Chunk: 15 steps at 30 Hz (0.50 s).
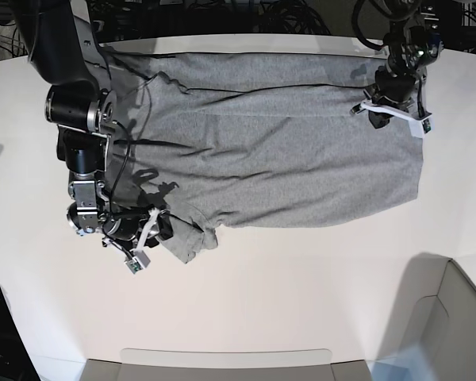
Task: Fold the T-shirt properly
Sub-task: 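Move the left gripper down the shirt side toward the hem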
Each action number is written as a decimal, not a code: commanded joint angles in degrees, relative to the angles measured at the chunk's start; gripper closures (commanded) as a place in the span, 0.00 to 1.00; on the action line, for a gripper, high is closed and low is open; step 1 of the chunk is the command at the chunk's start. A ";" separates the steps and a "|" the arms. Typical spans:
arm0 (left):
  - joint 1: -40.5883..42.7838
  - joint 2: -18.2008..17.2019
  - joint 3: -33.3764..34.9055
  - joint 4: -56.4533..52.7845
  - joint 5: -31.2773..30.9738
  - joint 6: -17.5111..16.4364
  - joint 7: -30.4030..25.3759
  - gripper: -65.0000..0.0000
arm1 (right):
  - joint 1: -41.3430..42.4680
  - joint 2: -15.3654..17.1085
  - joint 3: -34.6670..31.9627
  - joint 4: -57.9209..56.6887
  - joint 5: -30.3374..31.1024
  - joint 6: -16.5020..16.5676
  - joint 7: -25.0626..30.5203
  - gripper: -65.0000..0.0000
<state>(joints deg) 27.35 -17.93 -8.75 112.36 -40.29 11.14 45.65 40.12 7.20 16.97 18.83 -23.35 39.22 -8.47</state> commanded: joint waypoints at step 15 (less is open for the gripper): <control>-12.98 -1.80 -0.43 -0.49 0.51 -0.54 4.86 0.89 | 0.01 0.93 -0.05 0.20 -2.18 0.78 -5.11 1.00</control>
<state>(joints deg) 14.85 -18.79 -8.88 110.96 -39.57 10.92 51.72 39.79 7.75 17.04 19.11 -22.59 39.33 -9.89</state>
